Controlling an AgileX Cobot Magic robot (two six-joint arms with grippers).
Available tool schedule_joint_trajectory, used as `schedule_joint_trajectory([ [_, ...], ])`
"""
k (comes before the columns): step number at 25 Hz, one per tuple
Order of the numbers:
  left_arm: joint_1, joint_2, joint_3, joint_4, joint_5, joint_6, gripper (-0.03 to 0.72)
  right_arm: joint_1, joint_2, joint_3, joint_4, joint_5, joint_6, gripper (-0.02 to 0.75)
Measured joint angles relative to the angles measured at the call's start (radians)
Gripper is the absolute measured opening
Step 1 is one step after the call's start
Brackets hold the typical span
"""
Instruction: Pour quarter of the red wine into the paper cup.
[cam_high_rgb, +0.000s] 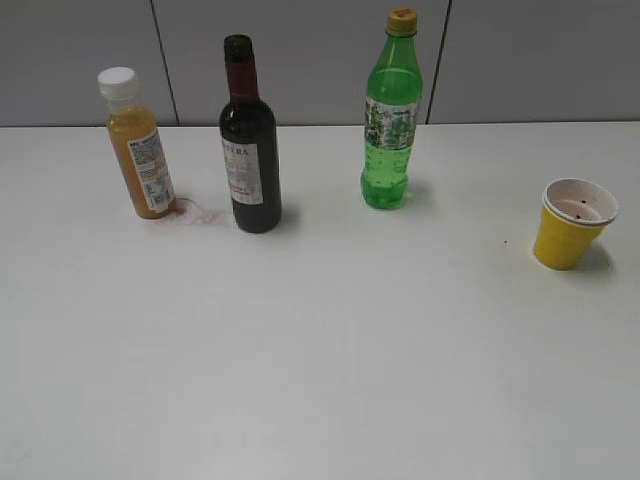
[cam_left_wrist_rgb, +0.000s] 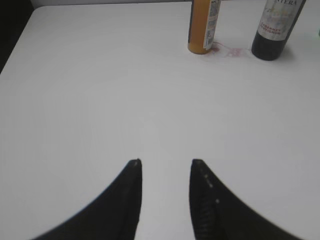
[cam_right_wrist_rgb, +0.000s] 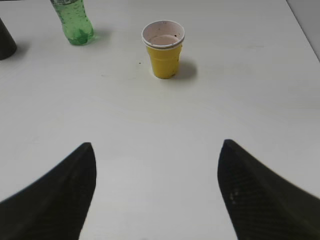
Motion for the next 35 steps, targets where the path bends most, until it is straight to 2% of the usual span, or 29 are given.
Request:
schedule_joint_trajectory([
  [20,0.000,0.000,0.000,0.000,0.000,-0.001,0.239,0.000,0.022,-0.013,0.000,-0.036,-0.028,0.573],
  [29,0.000,0.000,0.000,0.000,0.000,0.000,0.239,0.000,0.291,-0.023,0.007,-0.403,-0.044,0.573],
  [35,0.000,0.000,0.000,0.000,0.000,0.000,0.239,0.000,0.516,-0.023,0.015,-0.739,-0.047,0.573],
])
